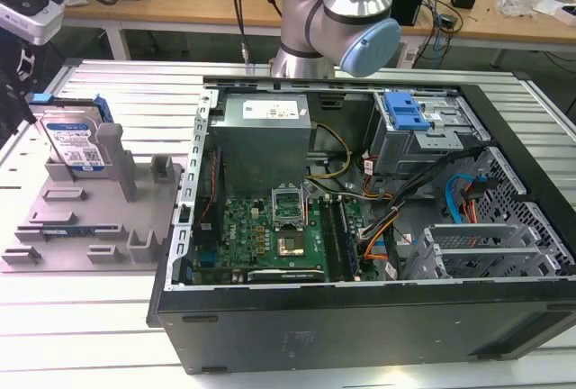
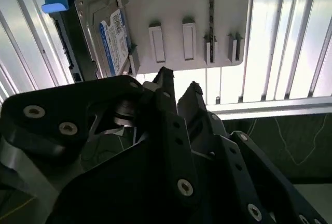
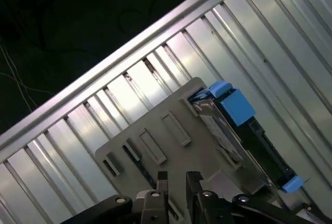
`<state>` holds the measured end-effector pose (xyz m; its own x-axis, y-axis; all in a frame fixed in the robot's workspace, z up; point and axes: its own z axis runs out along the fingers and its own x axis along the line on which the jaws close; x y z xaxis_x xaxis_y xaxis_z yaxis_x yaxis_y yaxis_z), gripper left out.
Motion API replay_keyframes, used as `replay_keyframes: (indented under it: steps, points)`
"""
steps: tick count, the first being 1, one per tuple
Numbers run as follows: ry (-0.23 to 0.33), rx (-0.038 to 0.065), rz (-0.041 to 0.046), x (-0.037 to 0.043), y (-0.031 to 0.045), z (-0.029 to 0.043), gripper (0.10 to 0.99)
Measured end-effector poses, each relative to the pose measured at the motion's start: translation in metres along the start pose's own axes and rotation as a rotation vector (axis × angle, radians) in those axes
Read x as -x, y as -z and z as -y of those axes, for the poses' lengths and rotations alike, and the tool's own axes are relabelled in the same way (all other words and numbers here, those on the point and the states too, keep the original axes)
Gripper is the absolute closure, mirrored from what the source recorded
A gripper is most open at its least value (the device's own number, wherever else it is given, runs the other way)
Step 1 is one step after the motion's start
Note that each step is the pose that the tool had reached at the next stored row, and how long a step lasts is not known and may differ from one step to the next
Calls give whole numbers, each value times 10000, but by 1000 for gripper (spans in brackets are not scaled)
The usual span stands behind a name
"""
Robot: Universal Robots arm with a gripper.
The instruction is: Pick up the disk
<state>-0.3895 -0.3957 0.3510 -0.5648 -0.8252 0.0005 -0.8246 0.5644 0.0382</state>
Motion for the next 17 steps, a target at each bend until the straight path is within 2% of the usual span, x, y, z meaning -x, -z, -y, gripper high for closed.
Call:
replay_keyframes:
  steps: [1, 2, 4, 5, 7, 12, 14, 17]
  points:
    - [163, 0, -6, 0, -1, 0, 729]
    - [348, 0, -12, 0, -2, 0, 729]
    - [996, -1, -38, 0, -4, 0, 604]
    - [1181, -1, -44, 0, -5, 0, 604]
    - [2069, -2, -80, 0, -7, 0, 604]
    - [3108, -20, -153, 0, -10, 0, 604]
    - [3902, -34, -203, 0, -13, 0, 604]
    - [4552, -52, -226, 0, -16, 1, 604]
